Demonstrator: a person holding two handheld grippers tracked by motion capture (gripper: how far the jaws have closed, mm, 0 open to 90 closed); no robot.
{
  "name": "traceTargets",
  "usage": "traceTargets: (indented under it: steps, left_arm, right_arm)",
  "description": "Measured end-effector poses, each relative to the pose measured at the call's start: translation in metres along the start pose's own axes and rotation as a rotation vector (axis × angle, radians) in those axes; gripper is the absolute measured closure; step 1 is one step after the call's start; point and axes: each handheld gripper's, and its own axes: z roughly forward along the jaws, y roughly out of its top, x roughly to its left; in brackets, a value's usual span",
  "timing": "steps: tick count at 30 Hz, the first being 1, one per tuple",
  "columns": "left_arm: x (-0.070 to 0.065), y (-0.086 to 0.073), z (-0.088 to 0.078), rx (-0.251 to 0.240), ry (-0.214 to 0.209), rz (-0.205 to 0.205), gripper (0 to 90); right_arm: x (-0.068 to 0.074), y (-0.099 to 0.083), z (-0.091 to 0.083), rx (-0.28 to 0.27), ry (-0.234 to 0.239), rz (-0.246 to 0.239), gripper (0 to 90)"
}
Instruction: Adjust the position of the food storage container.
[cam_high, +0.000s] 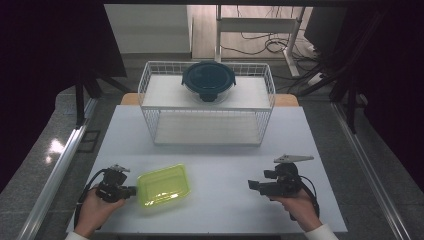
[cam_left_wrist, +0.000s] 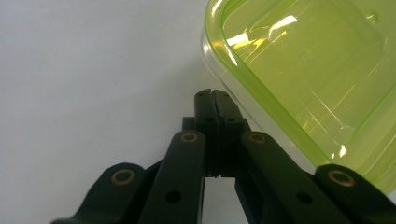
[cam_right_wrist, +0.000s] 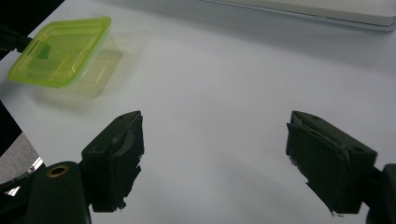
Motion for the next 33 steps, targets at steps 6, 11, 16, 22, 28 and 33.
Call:
traceTargets:
  steps: [6,11,16,22,28,33]
  left_arm:
    - [-0.002,0.010,0.005,0.006,-0.010,0.010,90.0]
    - [-0.006,0.020,0.011,0.005,-0.025,0.021,90.0]
    - [-0.014,0.031,0.017,0.012,-0.036,0.045,90.0]
    - [-0.025,0.044,0.024,0.013,-0.049,0.072,90.0]
    - [-0.037,0.054,0.031,0.013,-0.070,0.087,90.0]
    - [-0.047,0.060,0.036,0.019,-0.081,0.105,90.0]
  right_arm:
    - [0.000,0.000,0.000,0.002,0.001,0.001,19.1]
    - [0.000,0.000,0.000,0.000,-0.001,0.000,19.1]
    - [-0.001,0.001,-0.002,-0.005,0.000,-0.002,19.1]
    - [-0.002,0.001,-0.004,-0.012,-0.006,0.006,18.8]
    - [-0.004,0.001,-0.005,-0.013,-0.007,0.007,18.3]
    - [-0.004,0.001,-0.004,-0.011,-0.011,0.009,17.6]
